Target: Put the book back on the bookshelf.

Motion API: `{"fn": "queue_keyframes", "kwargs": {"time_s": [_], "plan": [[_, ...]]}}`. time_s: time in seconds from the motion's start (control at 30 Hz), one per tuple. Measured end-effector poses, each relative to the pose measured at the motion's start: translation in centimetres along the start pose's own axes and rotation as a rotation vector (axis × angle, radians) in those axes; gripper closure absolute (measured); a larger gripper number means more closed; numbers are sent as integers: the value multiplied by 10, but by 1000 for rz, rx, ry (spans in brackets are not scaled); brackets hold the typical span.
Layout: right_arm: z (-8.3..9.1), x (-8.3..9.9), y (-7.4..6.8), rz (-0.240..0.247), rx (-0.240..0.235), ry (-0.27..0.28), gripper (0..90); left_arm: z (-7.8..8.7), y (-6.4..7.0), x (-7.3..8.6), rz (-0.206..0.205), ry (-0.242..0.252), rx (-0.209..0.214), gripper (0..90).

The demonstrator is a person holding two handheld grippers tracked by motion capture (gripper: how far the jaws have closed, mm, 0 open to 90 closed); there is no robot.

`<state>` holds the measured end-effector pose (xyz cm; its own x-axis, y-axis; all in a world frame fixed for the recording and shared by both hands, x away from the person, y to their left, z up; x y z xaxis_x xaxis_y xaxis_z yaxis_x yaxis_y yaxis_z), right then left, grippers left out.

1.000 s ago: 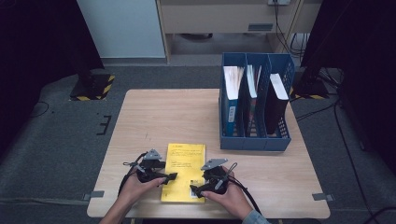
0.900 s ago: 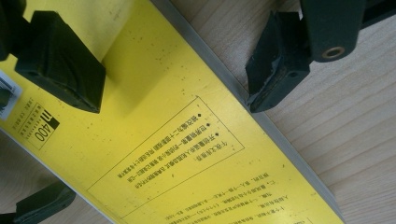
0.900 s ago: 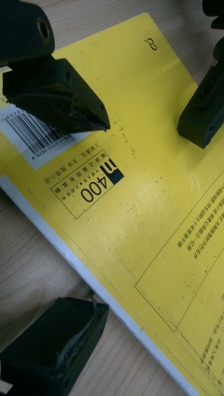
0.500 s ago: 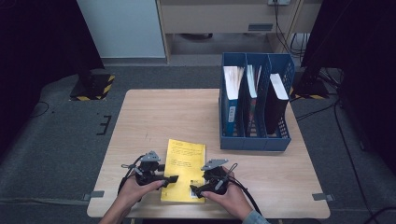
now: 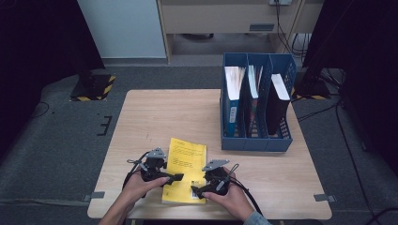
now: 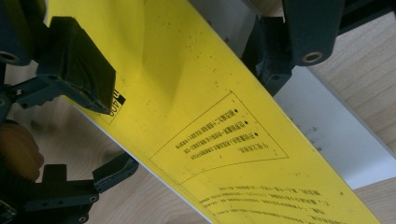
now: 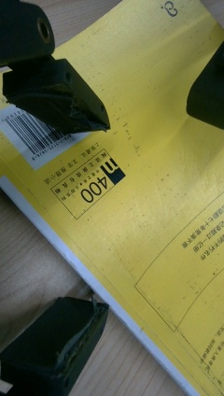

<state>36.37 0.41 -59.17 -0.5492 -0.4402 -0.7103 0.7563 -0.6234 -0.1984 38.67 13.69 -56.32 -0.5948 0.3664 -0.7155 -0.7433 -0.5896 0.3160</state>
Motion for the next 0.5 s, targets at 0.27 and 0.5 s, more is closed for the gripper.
{"fn": "queue_keyframes", "kwargs": {"time_s": [0.27,0.5], "plan": [[0,0,0,2,-3,1,111,-11,0,0,-24,-52,-3,247],[0,0,0,5,-4,5,111,-16,-1,-2,-36,-61,-14,282]]}}
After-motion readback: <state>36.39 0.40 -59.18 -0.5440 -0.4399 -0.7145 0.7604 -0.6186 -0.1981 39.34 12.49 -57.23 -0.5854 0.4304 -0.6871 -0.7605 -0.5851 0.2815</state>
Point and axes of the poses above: each handheld gripper's, and its own axes: z roughly backward along the jaws, x roughly out of its underside, y roughly to its right, the point moved 9 cm from there along -z, roughly forward along the jaws, and after that the axes turned 3 degrees about y, right-handed, at the moved point
